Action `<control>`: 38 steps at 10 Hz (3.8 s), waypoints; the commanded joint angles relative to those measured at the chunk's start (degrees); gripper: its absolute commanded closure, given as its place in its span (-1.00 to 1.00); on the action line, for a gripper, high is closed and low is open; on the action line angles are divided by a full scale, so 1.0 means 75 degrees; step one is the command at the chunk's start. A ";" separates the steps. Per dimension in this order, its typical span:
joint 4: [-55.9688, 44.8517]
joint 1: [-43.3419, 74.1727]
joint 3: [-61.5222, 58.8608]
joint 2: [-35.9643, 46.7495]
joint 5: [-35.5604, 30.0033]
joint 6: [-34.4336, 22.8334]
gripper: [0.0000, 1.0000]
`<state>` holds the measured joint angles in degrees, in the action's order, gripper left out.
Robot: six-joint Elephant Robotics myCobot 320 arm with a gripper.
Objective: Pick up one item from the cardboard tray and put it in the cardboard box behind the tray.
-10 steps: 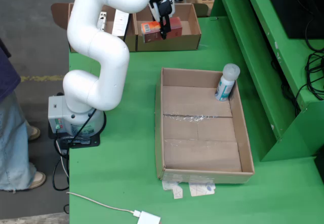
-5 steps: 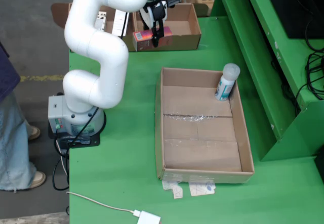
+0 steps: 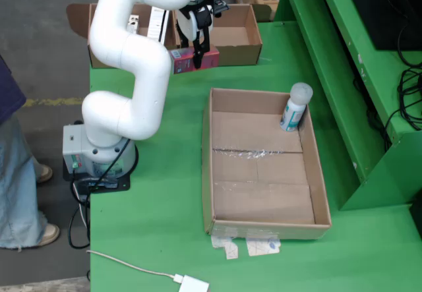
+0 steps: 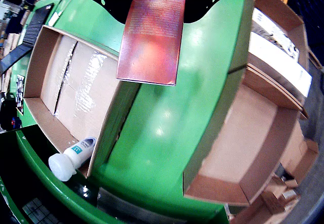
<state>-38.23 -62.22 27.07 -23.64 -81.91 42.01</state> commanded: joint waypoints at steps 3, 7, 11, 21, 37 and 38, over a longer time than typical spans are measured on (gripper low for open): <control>0.0294 -0.0427 -0.3609 -0.2143 0.0244 0.0121 1.00; 0.0950 -0.0539 -0.3609 -0.2243 0.0340 0.0128 1.00; 0.1464 -0.0694 -0.3609 -0.2235 0.0351 0.0102 1.00; 0.3632 -0.1253 -0.3609 -0.3151 0.0954 0.0132 1.00; 0.9008 -0.1189 -0.3609 -0.7311 0.3639 -0.1341 1.00; 0.9008 -0.1150 -0.3609 -0.7429 0.3639 -0.1338 1.00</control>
<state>28.56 -71.54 1.75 -80.24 -55.37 31.90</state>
